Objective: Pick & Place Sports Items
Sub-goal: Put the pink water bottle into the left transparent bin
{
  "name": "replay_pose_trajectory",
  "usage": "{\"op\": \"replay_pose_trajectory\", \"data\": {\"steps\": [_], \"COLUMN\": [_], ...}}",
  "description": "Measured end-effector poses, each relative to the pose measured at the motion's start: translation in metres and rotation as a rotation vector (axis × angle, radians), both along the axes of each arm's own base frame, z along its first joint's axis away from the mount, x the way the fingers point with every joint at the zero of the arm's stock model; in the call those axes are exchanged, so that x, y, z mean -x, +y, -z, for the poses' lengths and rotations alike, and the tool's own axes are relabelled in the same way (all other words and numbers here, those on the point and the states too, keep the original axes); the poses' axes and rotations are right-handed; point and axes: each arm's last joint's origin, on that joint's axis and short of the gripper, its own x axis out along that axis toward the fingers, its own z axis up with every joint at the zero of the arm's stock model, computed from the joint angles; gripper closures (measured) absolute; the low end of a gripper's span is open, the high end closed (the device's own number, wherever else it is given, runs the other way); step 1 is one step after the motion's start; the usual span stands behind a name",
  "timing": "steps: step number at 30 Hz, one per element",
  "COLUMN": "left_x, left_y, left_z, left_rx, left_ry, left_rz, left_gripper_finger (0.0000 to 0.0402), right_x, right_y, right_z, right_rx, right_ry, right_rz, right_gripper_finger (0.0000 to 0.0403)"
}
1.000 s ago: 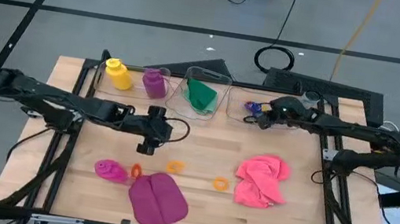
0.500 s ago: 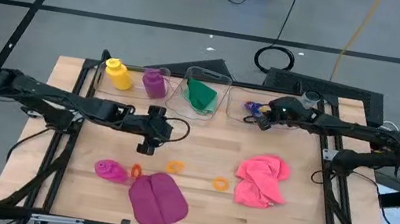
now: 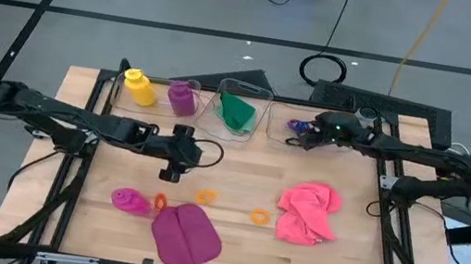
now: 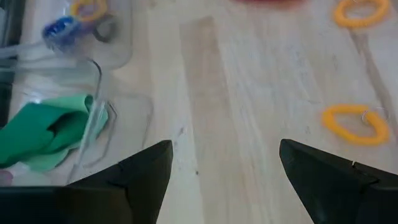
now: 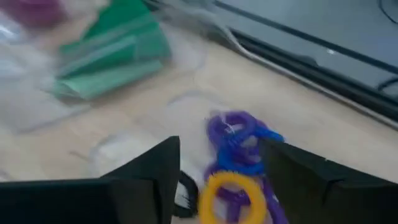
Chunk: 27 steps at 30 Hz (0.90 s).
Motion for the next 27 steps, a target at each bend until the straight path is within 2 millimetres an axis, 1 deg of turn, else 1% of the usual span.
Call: {"op": "replay_pose_trajectory", "data": {"steps": [4, 8, 13, 16, 20, 24, 27], "left_x": [0.004, 0.006, 0.004, 0.003, 0.006, 0.011, 0.014], "left_y": [0.0, 0.0, -0.006, -0.009, -0.011, -0.011, -0.015], "left_z": [0.003, 0.004, 0.004, 0.009, 0.021, 0.033, 0.04], "left_rx": [0.005, 0.039, 0.185, 0.274, 0.331, 0.371, 0.401], "left_ry": [0.045, 0.068, 0.067, 0.053, 0.072, 0.102, 0.128], "left_rz": [-0.014, -0.011, 0.099, 0.166, 0.199, 0.145, 0.117], "left_gripper_finger": [0.0153, 0.0153, 0.0153, 0.0153, 0.0153, 0.0153, 0.0153], "right_x": [-0.007, -0.019, -0.035, -0.043, -0.049, -0.051, -0.052], "right_y": [0.006, 0.018, 0.046, 0.066, 0.091, 0.113, 0.126], "right_z": [-0.01, -0.023, -0.039, -0.047, -0.052, -0.053, -0.052], "right_rx": [0.015, 0.042, 0.099, 0.145, 0.2, 0.239, 0.238], "right_ry": [-0.103, -0.242, -0.406, -0.479, -0.526, -0.533, -0.521], "right_rz": [-0.11, -0.287, -0.533, -0.656, -0.769, -0.868, -0.92], "right_gripper_finger": [0.0228, 0.0218, 0.0211, 0.0209, 0.0208, 0.0212, 0.0217]}}
